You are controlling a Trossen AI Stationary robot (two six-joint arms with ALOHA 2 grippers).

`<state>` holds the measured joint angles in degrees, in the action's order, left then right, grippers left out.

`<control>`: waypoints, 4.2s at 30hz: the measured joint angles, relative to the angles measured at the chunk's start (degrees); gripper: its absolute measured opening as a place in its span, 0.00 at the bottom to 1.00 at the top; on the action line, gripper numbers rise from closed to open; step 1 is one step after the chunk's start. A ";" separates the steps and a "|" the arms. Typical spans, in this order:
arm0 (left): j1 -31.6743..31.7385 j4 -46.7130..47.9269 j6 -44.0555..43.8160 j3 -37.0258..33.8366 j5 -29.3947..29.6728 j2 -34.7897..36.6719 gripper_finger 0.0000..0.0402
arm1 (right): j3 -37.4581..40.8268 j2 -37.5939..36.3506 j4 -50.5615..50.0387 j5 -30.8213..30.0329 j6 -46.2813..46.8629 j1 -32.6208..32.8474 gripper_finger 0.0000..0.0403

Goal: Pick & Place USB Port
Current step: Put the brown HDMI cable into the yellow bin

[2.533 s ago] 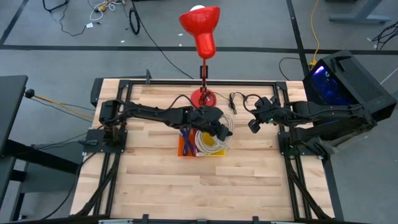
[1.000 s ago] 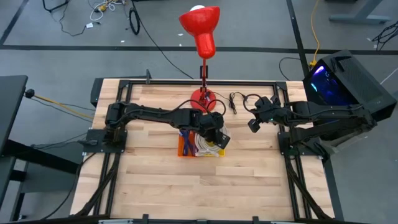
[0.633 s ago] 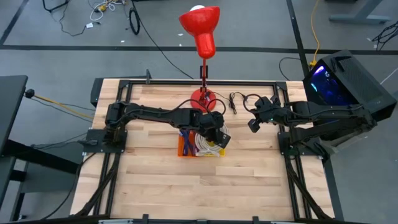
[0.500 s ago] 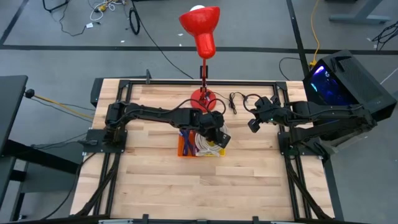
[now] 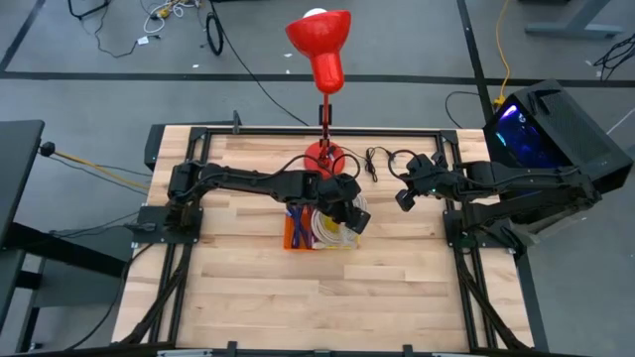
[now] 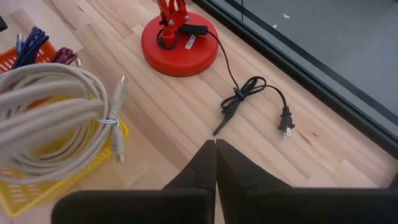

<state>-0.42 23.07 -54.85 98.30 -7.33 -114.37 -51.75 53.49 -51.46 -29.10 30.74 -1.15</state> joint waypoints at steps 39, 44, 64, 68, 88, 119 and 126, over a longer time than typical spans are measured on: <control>3.43 -27.20 2.85 0.00 -6.17 0.04 0.25 | 16.52 0.13 15.90 30.01 0.25 0.11 0.11; 4.45 -27.63 2.73 0.00 -8.20 0.04 0.25 | 18.93 0.11 21.33 33.67 0.94 0.13 0.24; 7.42 -32.09 6.39 -0.09 -14.05 3.99 0.25 | 20.39 7.71 36.91 36.50 3.30 2.87 0.41; 8.15 -25.99 10.80 -0.11 -12.35 9.01 0.25 | 20.32 8.38 36.10 36.25 3.30 3.13 0.41; 4.04 -13.88 20.99 -0.04 -0.63 21.53 0.25 | 21.57 13.80 36.83 33.18 2.71 2.60 0.41; 2.73 -13.20 21.00 -0.04 -0.35 21.42 0.25 | 21.57 20.14 41.06 32.59 1.30 2.60 0.05; 2.73 -10.70 21.05 -0.04 -0.37 21.40 0.25 | 21.57 16.22 37.93 31.51 1.50 2.35 0.05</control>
<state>2.31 12.36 -33.80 98.26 -7.70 -92.97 -30.17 69.72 -13.53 2.40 32.24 1.20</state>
